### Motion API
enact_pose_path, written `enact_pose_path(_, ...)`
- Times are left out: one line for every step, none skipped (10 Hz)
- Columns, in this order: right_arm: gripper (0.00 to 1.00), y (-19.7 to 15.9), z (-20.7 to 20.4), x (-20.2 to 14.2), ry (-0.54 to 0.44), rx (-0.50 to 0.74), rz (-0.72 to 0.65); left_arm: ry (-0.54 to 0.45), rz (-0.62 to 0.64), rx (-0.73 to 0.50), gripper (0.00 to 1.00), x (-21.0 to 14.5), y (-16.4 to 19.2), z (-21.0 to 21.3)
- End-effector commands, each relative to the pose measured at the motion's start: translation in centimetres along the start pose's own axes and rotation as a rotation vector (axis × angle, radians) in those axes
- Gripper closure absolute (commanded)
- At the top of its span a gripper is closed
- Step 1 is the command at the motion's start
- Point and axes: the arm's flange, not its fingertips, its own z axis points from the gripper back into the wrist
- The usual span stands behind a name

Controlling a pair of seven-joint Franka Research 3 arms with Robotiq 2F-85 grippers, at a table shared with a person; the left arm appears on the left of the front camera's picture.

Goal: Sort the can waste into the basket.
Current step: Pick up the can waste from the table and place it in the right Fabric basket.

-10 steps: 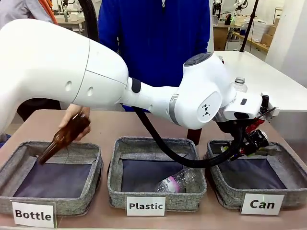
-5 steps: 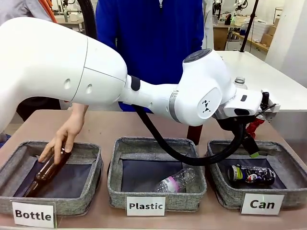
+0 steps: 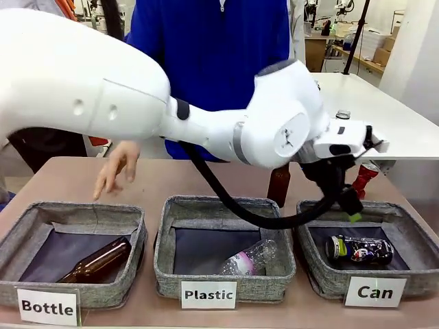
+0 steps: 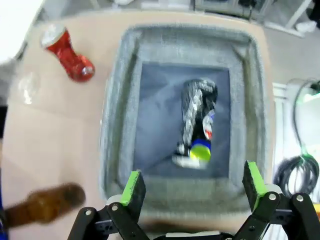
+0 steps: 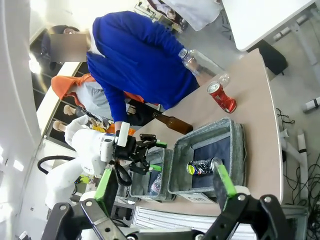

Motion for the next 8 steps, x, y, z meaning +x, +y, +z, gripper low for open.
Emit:
enact_pose_path(0.0, -0.6, -1.2, -0.3, 0.033, -0.015, -0.024, 0.13, 0.079, -0.028, 0.0, -4.0, -1.7, 4.3)
enact_pose_path(0.0, -0.6, -1.9, -0.3, 0.046, -0.027, -0.024, 0.112, 0.063, 0.01, 0.0, -4.8, -2.4, 5.2)
enact_pose_path(0.0, -0.5, -1.9, -0.3, 0.049, -0.029, -0.017, 0.099, 0.051, 0.01, 0.0, -5.0, -2.8, 5.7)
enact_pose_path(0.0, -0.3, -1.8, -0.4, 0.04, -0.026, -0.015, 0.096, 0.048, 0.0, 0.0, -5.3, -3.1, 6.8)
enact_pose_path(0.0, 0.0, -2.0, -0.5, 0.037, -0.026, -0.013, 0.127, 0.076, -0.011, 0.0, -6.6, -3.2, 9.7)
enact_pose_path(0.0, 0.7, -3.9, -0.8, 0.058, -0.019, -0.003, 0.236, 0.172, -0.099, 0.0, -9.8, -3.2, 15.6)
enact_pose_path(0.0, 1.7, -6.9, -1.0, 0.101, -0.055, 0.059, 0.278, 0.272, -0.144, 0.0, -13.7, -2.8, 21.0)
enact_pose_path(0.0, 3.3, -10.6, -1.8, 0.161, -0.076, 0.142, 0.215, 0.375, -0.138, 0.0, -17.6, -2.8, 25.6)
